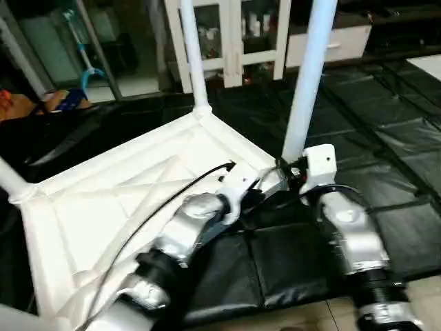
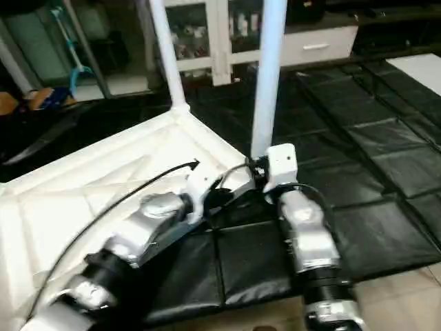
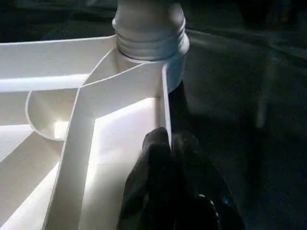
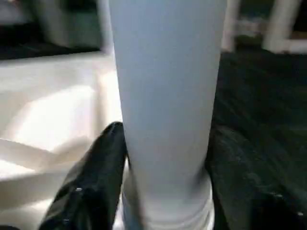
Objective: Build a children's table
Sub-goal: Rotate leg to tighten
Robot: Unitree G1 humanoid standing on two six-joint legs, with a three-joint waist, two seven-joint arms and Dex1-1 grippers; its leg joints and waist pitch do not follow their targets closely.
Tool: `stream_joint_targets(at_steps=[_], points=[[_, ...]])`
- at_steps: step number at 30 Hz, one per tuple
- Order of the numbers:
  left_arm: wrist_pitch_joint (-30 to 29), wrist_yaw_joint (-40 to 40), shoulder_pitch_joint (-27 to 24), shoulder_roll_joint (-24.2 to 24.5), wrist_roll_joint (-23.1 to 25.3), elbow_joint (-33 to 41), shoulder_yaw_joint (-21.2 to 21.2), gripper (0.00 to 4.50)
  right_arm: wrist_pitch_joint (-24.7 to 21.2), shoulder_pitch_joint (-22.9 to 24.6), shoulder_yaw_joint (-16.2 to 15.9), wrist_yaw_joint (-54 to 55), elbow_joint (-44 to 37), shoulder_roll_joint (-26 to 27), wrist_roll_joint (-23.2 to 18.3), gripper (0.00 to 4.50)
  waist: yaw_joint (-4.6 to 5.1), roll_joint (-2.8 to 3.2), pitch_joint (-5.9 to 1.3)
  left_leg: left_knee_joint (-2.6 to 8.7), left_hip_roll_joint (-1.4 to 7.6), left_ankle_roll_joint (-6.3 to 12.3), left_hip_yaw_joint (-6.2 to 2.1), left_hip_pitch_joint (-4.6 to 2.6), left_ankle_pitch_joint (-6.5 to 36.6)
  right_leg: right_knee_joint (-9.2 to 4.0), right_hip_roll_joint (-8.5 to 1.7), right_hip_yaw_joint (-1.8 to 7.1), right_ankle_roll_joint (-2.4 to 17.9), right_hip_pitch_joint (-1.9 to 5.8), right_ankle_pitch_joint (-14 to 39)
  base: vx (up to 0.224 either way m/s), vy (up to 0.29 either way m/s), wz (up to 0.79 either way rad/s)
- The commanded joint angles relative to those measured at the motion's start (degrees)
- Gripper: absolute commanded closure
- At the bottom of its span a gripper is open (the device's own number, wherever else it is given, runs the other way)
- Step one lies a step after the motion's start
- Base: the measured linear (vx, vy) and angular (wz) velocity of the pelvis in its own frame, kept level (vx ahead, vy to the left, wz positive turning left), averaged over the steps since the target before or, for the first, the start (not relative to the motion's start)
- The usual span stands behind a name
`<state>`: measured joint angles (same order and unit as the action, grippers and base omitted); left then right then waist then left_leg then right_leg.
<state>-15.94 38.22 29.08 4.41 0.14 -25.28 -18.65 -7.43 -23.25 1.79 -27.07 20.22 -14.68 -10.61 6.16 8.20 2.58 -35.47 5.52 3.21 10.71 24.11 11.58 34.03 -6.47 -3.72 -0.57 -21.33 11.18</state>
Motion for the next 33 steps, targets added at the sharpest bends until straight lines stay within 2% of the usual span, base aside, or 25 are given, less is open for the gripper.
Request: stream_joint_targets(at_steps=[1, 2, 3, 4, 5, 6, 7, 8, 10, 11, 13, 17, 19, 20, 21, 28, 33], points=[[-0.29, 4.67, -2.19, 1.88, -0.02, 0.11, -2.21, 4.50, -1.15, -2.15, 0.99, -5.94, -2.56, -1.59, -3.15, 1.45, -0.22, -1.68, -3.23, 6.09, 7.36, 2.77, -4.32, -1.04, 23.31, -3.93, -4.48, 2.25, 11.30, 1.40, 8.08, 0.000, 0.000, 0.00], [-0.23, 6.25, -2.78, 2.76, -0.27, 0.96, -2.74, 4.50, -1.62, -1.78, 0.41, -9.28, -2.84, -3.43, -3.64, 1.39, -0.74, -1.77, -3.44, 5.53, 7.31, 4.37, -3.97, -1.10, 20.25, -3.91, -4.71, 2.28, 12.59, 1.62, 7.45, 0.000, 0.000, 0.00], [-0.16, 7.32, -3.16, 3.35, -0.43, 1.52, -3.10, 4.50, -1.99, -1.51, -0.01, -11.48, -3.06, -4.63, -3.98, 1.34, -1.31, -1.60, -3.39, 5.44, 7.55, 5.44, -3.77, -1.13, 17.84, -3.82, -4.61, 2.23, 12.91, 1.53, 6.60, 0.000, 0.000, 0.00], [-0.16, 7.32, -3.16, 3.35, -0.43, 1.52, -3.10, 4.50, -1.99, -1.51, -0.01, -11.48, -3.06, -4.63, -3.98, 1.34, -1.52, -1.63, -3.38, 5.40, 7.61, 5.68, -3.71, -1.23, 17.17, -3.75, -4.47, 2.20, 13.05, 1.39, 6.52, 0.000, 0.000, 0.00], [-0.71, 10.45, -4.40, 5.14, -1.43, 3.65, -3.65, 4.50, -2.94, -0.15, -1.40, -18.41, -3.72, -8.91, -4.42, 1.25, -1.70, -1.72, -3.50, 5.35, 7.61, 5.89, -3.64, -1.32, 16.37, -3.61, -4.35, 2.14, 13.30, 1.48, 6.11, 0.000, 0.000, 0.00], [-0.91, 11.32, -4.74, 5.62, -1.74, 4.24, -3.74, 4.50, -2.89, 0.26, -1.83, -20.23, -3.83, -10.10, -4.33, 1.12, -2.48, -1.62, -3.69, 5.19, 7.79, 6.65, -3.74, -1.42, 14.26, -3.19, -4.30, 2.04, 13.76, 1.76, 4.15, 0.000, 0.000, 0.00], [-0.91, 11.32, -4.74, 5.62, -1.74, 4.24, -3.74, 4.50, -2.89, 0.26, -1.83, -20.23, -3.83, -10.10, -4.33, 1.01, -2.71, -1.61, -3.64, 5.19, 7.86, 7.01, -3.58, -1.53, 13.59, -3.15, -4.22, 2.08, 14.06, 1.60, 3.34, 0.000, 0.000, 0.00], [-1.38, 14.06, -5.70, 7.22, -2.53, 6.06, -4.18, 4.50, -2.85, 1.41, -2.95, -24.47, -3.96, -13.16, -4.03, 0.94, -3.31, -1.73, -3.74, 5.11, 7.94, 7.76, -3.61, -1.59, 11.80, -2.76, -4.12, 2.01, 14.53, 1.80, 1.90, 0.000, 0.000, 0.00], [-1.66, 15.14, -6.10, 8.01, -2.81, 6.75, -4.33, 4.50, -2.90, 2.09, -3.59, -26.53, -4.21, -14.67, -3.89, 0.88, -3.92, -1.68, -3.68, 5.16, 7.96, 7.85, -3.38, -1.82, 11.74, -2.73, -4.01, 2.12, 14.87, 1.56, 1.95, 0.000, 0.000, 0.00], [-1.90, 16.50, -6.73, 9.39, -3.03, 7.75, -4.41, 4.50, -3.31, 3.20, -4.64, -30.53, -4.58, -17.35, -4.11, 0.88, -4.03, -1.58, -3.67, 5.24, 7.94, 7.68, -3.35, -1.87, 11.98, -2.70, -3.93, 2.09, 14.91, 1.56, 2.27, 0.000, 0.000, 0.00], [-1.92, 16.88, -6.93, 9.87, -3.03, 7.96, -4.31, 4.50, -3.41, 3.64, -4.94, -31.88, -4.64, -18.28, -4.14, 0.88, -4.46, -1.67, -3.58, 5.41, 8.03, 6.84, -3.17, -2.16, 13.47, -2.91, -3.83, 2.16, 14.84, 1.44, 3.51, 0.000, 0.000, 0.00], [-2.35, 17.87, -7.15, 10.77, -3.24, 8.60, -4.65, 4.50, -4.18, 4.57, -5.06, -34.53, -5.02, -19.27, -4.99, 0.88, -4.79, -1.63, -3.40, 5.91, 7.82, 3.16, -2.95, -2.44, 18.46, -3.24, -3.77, 2.35, 14.36, 1.18, 7.90, 0.000, 0.000, 0.00], [-2.65, 18.11, -7.23, 10.86, -3.32, 8.91, -4.92, 4.50, -4.17, 4.97, -5.33, -35.12, -5.19, -19.46, -5.15, 0.88, -4.87, -1.65, -3.29, 5.98, 7.80, 2.13, -2.90, -2.58, 20.16, -3.48, -3.79, 2.47, 14.09, 0.97, 9.60, 0.000, 0.000, 0.00], [-2.86, 18.24, -7.31, 10.96, -3.40, 9.21, -5.08, 4.50, -4.20, 5.23, -5.63, -35.74, -5.39, -19.75, -5.33, 0.88, -4.84, -1.63, -3.23, 6.05, 7.74, 0.79, -2.98, -2.57, 21.89, -3.61, -3.87, 2.56, 13.75, 0.95, 11.16, 0.000, 0.000, 0.00], [-3.01, 18.35, -7.37, 11.00, -3.47, 9.42, -5.20, 4.50, -4.17, 5.36, -5.74, -35.96, -5.44, -19.90, -5.41, 1.13, -4.87, -1.63, -3.19, 6.09, 7.74, 0.31, -3.07, -2.52, 22.51, -3.68, -3.95, 2.61, 13.47, 0.97, 11.87, 0.000, 0.000, 0.00], [-3.45, 19.05, -7.45, 11.24, -3.54, 10.07, -5.54, 4.50, -4.54, 5.47, -5.57, -37.24, -5.29, -19.71, -5.29, 1.67, -4.83, -1.52, -3.34, 6.03, 7.70, 0.83, -3.07, -2.48, 20.92, -3.55, -3.83, 2.54, 13.75, 1.11, 9.35, 0.000, 0.000, 0.00], [-3.61, 19.13, -7.39, 11.43, -3.64, 10.19, -5.67, 4.50, -4.86, 5.60, -5.67, -37.53, -5.55, -19.82, -5.66, 2.11, -4.80, -1.58, -3.26, 6.06, 7.70, 0.61, -3.11, -2.57, 21.88, -3.68, -3.93, 2.61, 13.78, 1.20, 10.62, 0.000, 0.000, 0.00]])
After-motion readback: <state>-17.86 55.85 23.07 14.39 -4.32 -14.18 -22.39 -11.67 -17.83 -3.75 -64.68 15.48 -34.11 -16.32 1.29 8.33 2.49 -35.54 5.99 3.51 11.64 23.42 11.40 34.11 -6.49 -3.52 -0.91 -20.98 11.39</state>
